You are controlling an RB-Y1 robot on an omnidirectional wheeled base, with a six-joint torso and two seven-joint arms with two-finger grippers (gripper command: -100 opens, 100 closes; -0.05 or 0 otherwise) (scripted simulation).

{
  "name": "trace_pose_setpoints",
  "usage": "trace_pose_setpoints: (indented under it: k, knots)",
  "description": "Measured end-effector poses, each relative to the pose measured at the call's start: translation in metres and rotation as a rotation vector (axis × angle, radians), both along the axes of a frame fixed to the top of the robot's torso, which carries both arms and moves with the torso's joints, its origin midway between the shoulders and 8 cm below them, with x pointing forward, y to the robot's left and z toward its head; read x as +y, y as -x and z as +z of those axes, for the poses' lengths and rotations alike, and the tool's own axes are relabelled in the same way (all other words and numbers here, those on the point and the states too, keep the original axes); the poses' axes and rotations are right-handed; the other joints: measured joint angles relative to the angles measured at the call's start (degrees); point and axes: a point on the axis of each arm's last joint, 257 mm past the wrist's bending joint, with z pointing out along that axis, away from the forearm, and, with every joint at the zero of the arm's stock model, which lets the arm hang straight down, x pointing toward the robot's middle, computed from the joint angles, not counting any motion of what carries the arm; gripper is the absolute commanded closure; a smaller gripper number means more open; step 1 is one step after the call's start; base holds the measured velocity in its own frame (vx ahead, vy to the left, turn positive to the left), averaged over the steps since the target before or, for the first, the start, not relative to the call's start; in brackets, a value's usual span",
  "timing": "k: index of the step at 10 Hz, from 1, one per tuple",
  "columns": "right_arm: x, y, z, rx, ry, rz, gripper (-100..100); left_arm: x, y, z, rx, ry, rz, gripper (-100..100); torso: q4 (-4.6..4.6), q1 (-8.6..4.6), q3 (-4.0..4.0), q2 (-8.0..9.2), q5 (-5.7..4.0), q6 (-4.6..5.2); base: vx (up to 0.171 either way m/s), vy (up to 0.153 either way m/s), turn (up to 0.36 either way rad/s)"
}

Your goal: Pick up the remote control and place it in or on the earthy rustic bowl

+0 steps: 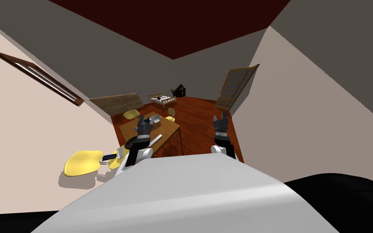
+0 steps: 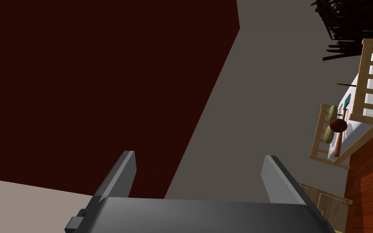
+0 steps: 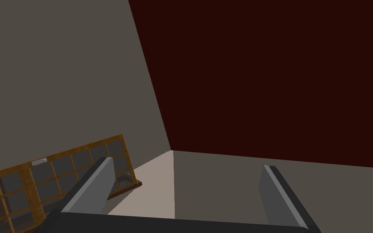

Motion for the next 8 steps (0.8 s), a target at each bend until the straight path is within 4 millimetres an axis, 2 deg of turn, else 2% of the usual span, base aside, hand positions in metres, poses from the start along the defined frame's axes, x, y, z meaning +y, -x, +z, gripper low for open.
trace_pose_setpoints:
  k: [3,5,8]
  knots:
    - [0.000,0.000,0.000,0.000,0.000,0.000,0,0.010,-0.020,-0.019,0.077,0.014,0.001,-100,0.01,-0.04,0.02,0.03,-0.01,-0.01,-0.040,-0.028,-0.102]
    - [0.000,0.000,0.000,0.000,0.000,0.000,0,0.020,-0.036,-0.038,0.135,0.027,0.008,-100,0.00,0.02,0.00,-0.01,0.00,-0.02,-0.029,-0.020,-0.073]
    - [0.000,0.000,0.000,0.000,0.000,0.000,0,0.033,-0.055,-0.055,0.200,0.048,0.016,-100,-0.01,0.03,-0.02,-0.04,0.00,-0.05,-0.025,-0.022,-0.093]
